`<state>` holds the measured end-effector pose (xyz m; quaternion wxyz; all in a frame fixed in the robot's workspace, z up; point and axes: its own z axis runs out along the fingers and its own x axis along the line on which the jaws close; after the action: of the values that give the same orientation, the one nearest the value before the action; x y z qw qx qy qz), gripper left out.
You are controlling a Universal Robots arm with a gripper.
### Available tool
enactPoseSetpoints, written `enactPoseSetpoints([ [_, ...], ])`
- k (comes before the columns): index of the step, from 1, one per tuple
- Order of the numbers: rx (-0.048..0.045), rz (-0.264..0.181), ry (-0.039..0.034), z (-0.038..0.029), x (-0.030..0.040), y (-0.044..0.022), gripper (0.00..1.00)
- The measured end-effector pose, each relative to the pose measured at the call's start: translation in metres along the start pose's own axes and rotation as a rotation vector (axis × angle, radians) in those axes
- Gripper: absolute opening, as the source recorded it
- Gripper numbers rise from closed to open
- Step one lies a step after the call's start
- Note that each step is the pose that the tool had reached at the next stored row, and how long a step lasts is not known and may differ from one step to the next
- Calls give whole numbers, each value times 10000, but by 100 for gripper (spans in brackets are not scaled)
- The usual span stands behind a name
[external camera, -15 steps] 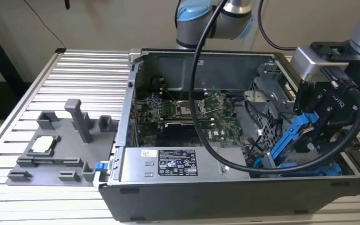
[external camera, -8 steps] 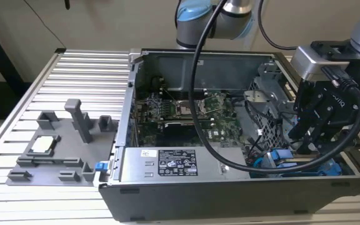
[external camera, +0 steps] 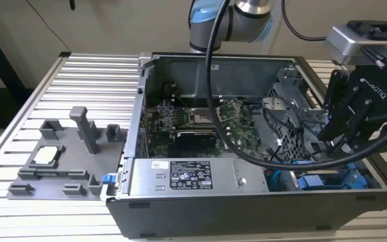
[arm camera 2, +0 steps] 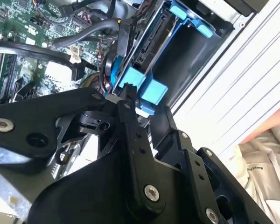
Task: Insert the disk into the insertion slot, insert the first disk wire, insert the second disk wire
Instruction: 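Insert the disk into the insertion slot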
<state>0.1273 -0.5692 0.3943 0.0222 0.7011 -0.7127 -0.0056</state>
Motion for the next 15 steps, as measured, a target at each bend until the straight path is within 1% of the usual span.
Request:
enactPoseSetpoints([
  [1, 1, 1, 38, -14, -6, 0, 40],
  [2, 3, 2, 60, -22, -11, 1, 40],
  [4, 30, 3, 61, -25, -13, 2, 40],
  [5, 90, 5, 39, -25, -12, 5, 40],
  [6, 227, 5, -21, -25, -13, 11, 40],
  [7, 364, 6, -108, -25, -13, 17, 40],
  [9, 665, 8, -332, -25, -13, 29, 40],
  [12, 1093, 8, -662, -24, -13, 46, 40],
  [13, 1250, 8, -760, -24, -13, 52, 40],
  [14, 1420, 7, -832, -25, -13, 57, 40],
  [15, 1597, 6, -880, -24, -14, 61, 40],
])
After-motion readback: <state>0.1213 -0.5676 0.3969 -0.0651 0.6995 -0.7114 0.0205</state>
